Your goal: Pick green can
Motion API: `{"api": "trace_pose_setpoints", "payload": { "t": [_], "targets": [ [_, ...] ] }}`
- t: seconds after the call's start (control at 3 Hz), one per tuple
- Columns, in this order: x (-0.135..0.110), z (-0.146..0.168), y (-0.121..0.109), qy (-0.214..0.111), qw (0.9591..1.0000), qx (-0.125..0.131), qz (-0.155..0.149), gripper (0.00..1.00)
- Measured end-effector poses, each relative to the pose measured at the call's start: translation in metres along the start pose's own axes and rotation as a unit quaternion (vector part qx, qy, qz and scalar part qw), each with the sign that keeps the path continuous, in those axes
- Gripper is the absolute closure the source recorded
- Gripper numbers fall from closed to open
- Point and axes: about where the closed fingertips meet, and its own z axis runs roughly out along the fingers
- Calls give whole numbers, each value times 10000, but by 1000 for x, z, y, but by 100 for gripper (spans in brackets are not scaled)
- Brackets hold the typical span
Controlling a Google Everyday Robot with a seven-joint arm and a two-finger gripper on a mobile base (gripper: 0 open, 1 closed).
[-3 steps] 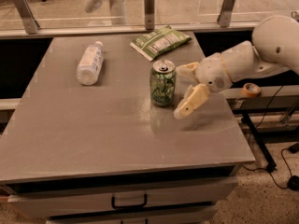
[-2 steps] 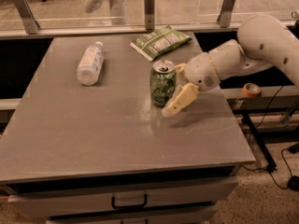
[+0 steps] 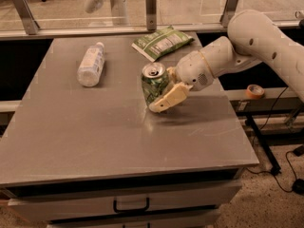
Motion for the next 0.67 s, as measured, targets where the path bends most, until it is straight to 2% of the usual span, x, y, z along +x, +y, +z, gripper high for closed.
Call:
{"api": "trace_pose_setpoints", "payload": {
  "t": [0.33,0.67],
  "targets": [
    [-26,-22,8,-310,9995,-82,-34,85],
    [-42,-44,14,-606,9977,-173,-243,100]
  ]
}}
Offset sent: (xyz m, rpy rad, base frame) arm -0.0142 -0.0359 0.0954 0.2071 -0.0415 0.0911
